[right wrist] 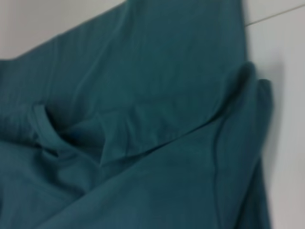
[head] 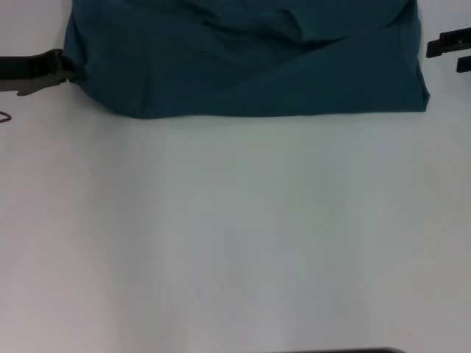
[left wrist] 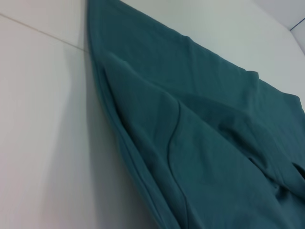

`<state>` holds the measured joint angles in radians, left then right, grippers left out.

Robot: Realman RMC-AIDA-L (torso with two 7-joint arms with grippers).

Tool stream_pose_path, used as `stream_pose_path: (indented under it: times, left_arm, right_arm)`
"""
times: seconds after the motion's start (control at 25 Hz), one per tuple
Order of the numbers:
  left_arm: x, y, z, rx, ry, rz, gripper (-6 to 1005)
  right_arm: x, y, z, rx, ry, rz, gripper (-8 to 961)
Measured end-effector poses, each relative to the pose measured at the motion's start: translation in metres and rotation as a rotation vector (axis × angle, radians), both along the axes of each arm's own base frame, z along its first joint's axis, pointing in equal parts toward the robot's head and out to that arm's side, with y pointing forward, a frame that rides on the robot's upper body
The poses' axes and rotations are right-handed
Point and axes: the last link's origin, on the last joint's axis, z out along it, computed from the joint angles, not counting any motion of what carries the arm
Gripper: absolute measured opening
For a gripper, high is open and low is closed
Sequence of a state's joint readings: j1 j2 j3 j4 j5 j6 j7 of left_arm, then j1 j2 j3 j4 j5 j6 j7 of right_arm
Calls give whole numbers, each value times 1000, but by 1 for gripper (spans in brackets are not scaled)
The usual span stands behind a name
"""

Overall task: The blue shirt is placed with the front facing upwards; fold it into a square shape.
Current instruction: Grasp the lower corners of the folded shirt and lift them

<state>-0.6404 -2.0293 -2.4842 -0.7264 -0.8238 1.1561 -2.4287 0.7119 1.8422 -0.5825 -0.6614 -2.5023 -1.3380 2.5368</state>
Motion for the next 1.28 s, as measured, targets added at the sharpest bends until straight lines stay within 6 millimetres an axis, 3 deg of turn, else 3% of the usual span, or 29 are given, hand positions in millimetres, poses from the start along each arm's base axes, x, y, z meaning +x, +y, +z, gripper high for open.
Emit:
stream_pose_path:
  times: [0.2,0.48,0.96,1.12,1.28]
  left_arm:
    - [1,0,0,-1,0,-6,-1]
    - [4,3,-2,4,1,-14,-1]
    - [7,4,-3,5,1,-27,-1]
    - [8,5,-3,6,-1,-28,-2]
    - [9,5,-3,5,-1,-32,-2]
  right_arm:
    - [-7,4,-18,-49,-11,10,838]
    - [2,3,-36,-59,-35,-20,838]
    - [-5,5,-65,-75,-48,8,754]
    - [-6,5,-68,-94,-56,4,727]
    - [-7,6,-58,-47,-38,14,699]
